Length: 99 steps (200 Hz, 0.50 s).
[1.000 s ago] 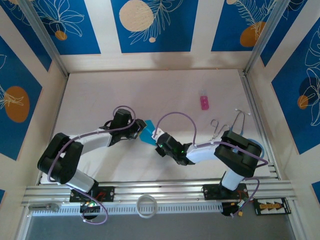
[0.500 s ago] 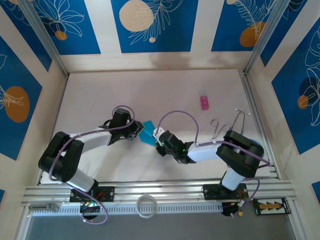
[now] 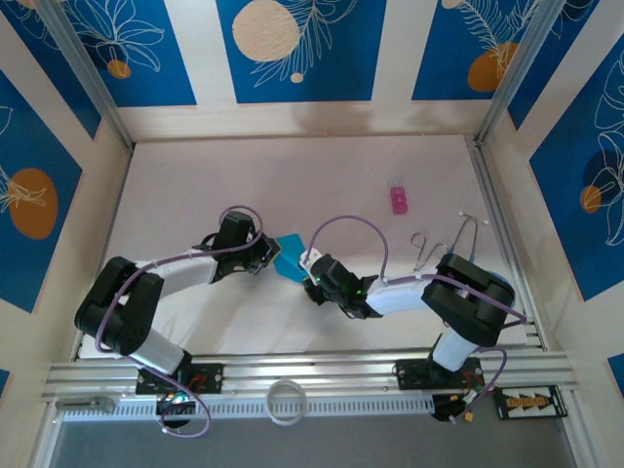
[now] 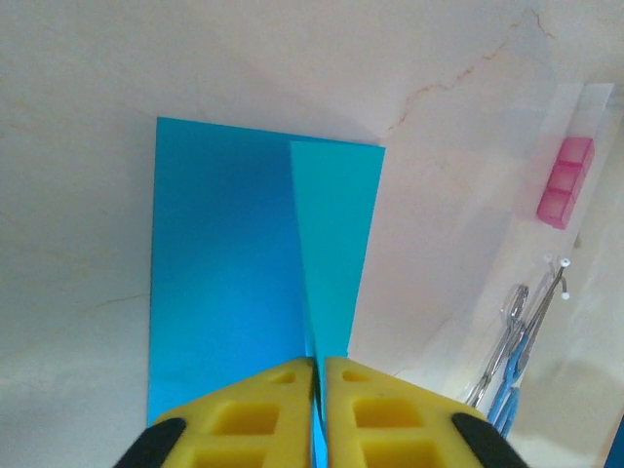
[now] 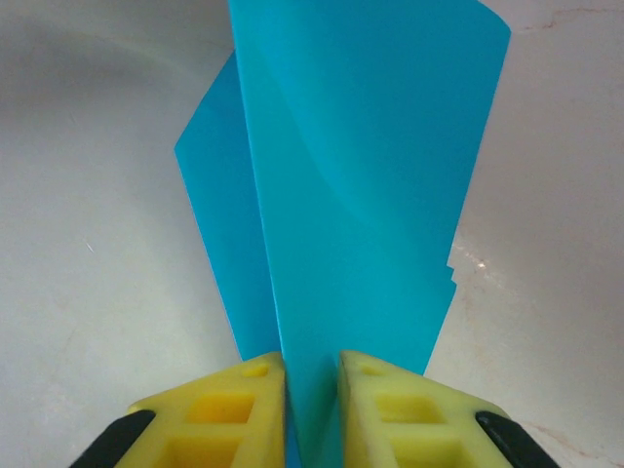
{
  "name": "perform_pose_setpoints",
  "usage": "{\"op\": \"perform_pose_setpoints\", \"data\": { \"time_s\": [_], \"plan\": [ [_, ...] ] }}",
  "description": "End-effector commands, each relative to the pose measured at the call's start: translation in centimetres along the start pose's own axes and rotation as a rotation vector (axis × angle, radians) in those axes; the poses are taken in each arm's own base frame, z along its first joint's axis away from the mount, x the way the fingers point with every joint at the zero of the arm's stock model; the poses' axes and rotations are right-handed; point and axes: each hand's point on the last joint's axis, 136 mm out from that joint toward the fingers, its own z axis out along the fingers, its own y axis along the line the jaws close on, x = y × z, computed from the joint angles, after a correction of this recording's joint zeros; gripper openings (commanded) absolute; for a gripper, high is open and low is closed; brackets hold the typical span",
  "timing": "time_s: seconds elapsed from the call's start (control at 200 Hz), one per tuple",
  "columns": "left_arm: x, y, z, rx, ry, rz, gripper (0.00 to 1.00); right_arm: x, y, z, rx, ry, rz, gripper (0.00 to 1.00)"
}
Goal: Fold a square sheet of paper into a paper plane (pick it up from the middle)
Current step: Fourth fold the wing at the center of the table.
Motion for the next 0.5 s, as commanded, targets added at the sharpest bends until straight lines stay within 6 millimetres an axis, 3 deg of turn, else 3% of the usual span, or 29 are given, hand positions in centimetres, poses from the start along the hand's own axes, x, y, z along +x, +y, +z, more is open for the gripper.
{"op": "perform_pose_setpoints", "data": {
  "time_s": [0.0,0.49],
  "plan": [
    [-0.37,-1.2,-0.36,0.031,0.001,0.014,0.08,-0.83,-0.21,0.07,0.012,-0.009,0.003,0.21],
    [0.02,-1.82,-0.72,0.052,0.024,-0.014,0.06,-1.74,-0.22,-0.37,0.025,-0.04,-0.037,0.23]
  ]
}}
